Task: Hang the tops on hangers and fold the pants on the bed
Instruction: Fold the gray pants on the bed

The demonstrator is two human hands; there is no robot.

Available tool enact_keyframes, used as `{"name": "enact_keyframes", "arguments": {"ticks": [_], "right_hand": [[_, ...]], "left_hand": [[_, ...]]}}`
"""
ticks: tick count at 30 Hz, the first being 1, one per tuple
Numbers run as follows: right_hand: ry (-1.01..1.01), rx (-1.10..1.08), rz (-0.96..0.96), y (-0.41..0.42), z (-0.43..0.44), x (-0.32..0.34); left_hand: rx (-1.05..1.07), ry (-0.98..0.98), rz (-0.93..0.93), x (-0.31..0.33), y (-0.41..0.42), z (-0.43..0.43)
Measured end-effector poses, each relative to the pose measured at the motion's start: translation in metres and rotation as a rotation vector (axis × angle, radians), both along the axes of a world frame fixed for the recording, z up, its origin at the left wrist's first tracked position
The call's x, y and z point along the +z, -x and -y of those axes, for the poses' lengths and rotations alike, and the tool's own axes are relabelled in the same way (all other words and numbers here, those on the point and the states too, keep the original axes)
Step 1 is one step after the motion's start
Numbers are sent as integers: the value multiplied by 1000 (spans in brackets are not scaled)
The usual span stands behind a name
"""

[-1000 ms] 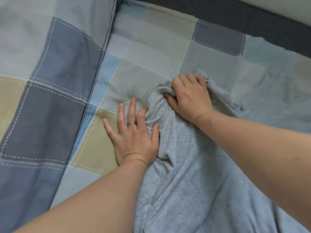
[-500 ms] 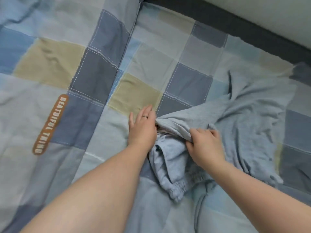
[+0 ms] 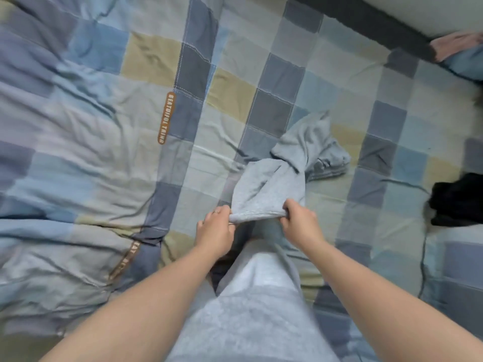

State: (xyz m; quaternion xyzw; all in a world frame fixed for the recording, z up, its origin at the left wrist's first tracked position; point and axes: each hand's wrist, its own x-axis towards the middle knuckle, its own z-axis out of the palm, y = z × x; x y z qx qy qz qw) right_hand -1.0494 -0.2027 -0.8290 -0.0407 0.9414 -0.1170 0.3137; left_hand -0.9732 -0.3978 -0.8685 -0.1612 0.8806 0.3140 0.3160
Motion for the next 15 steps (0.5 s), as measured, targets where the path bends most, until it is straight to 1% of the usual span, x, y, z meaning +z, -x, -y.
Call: {"name": "enact_keyframes", "arguments": {"ticks": [3, 6, 9, 12, 15], "right_hand": [[64, -95, -66, -28, 22, 46], [167, -206, -184, -50, 41, 79], [225, -263, -232, -72, 57, 105], [262, -302, -280, -91, 66, 129], [293, -332, -361, -107, 65, 155]], "left_hand": [[1, -7, -58, 45, -32, 25], [-69, -57, -148, 76, -51, 53], [-126, -89, -222, 101, -58, 82], [-89, -128, -311, 123, -51, 101], [-14, -205, -432, 143, -41, 103]]}}
